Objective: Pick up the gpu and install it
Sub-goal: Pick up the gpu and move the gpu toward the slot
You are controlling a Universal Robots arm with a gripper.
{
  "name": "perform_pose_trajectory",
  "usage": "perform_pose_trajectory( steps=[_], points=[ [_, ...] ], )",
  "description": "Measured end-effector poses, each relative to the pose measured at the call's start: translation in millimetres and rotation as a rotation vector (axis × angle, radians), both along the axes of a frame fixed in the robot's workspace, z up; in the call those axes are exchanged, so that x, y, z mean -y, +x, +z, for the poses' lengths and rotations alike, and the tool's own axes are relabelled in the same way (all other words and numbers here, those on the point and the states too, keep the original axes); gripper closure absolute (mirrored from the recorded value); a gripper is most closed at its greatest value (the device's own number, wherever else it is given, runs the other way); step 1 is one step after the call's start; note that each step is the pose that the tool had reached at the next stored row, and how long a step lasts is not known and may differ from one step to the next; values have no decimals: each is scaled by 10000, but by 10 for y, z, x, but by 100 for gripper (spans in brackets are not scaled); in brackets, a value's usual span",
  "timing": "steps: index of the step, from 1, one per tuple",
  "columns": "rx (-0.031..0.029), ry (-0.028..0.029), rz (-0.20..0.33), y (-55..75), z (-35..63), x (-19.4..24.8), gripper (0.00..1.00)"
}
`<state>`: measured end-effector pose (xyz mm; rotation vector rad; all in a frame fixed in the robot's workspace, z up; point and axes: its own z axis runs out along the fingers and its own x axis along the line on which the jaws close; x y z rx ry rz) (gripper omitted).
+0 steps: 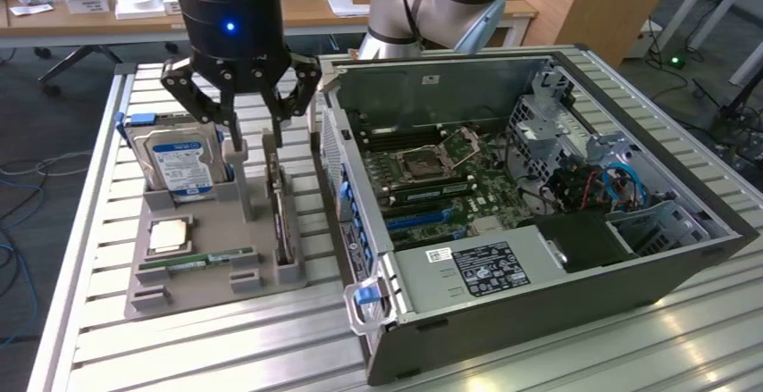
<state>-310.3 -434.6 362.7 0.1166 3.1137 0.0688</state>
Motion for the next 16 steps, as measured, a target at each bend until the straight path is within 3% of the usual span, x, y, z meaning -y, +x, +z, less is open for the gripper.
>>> perform_pose_trajectory(
  steps=[5, 9, 16],
  points=[
    [1, 0, 0, 0, -78, 0, 53],
    [-1, -1, 0, 0, -82, 0, 53],
    [0, 37, 0, 0, -143, 0, 53]
  ],
)
